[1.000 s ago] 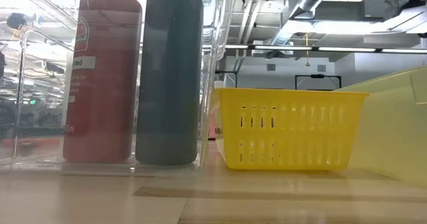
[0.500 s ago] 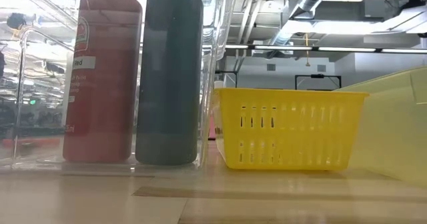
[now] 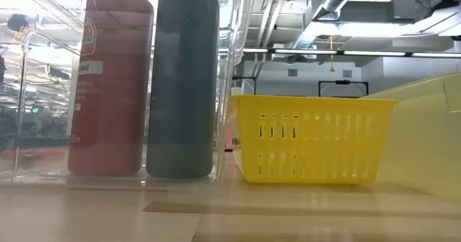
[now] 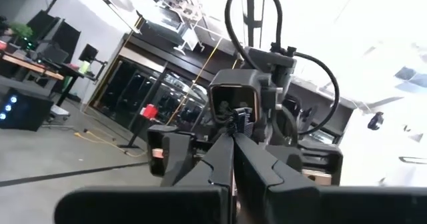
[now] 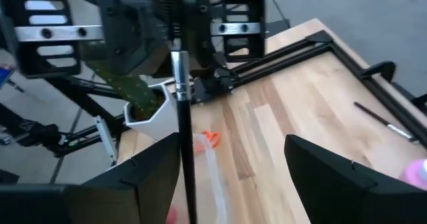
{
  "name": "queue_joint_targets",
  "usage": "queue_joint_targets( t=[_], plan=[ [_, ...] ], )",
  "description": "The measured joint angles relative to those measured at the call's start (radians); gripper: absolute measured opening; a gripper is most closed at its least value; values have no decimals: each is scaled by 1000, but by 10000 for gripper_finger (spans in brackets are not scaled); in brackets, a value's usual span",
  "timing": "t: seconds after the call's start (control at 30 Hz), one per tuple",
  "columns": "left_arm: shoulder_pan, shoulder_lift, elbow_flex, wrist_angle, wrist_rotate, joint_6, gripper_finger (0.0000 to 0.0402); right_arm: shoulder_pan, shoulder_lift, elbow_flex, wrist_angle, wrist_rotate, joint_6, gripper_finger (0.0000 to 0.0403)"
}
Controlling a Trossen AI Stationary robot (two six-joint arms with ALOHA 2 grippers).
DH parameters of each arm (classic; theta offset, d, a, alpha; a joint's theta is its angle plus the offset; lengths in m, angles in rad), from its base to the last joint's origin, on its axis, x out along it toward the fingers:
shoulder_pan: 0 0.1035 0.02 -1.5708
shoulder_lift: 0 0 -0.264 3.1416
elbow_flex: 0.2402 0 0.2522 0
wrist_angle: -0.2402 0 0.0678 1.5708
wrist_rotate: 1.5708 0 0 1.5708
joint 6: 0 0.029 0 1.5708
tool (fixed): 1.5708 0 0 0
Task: Pick & Place Paint Supplies
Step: Put the black paint brush into the right yellow bin
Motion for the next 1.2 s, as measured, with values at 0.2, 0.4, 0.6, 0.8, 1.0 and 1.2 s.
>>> queue_joint_targets(
  t=[0.2,0.4,0.6,0.8,1.0,1.2],
  plan=[
    [0,0,0,2,-2,-6,0,1,0,0,44,-16,22,260],
    [0,0,0,18,-3,-7,0,1,0,1,61,-59,47,243],
    [0,0,0,24,-3,-6,0,-1,0,1,63,-101,48,152],
    [0,0,0,26,-4,-6,0,0,0,1,62,-121,38,17],
    [1,0,0,25,-4,-7,0,0,0,1,63,-125,41,9],
    [1,0,0,26,-4,-7,0,0,0,1,68,-125,49,9]
  ],
)
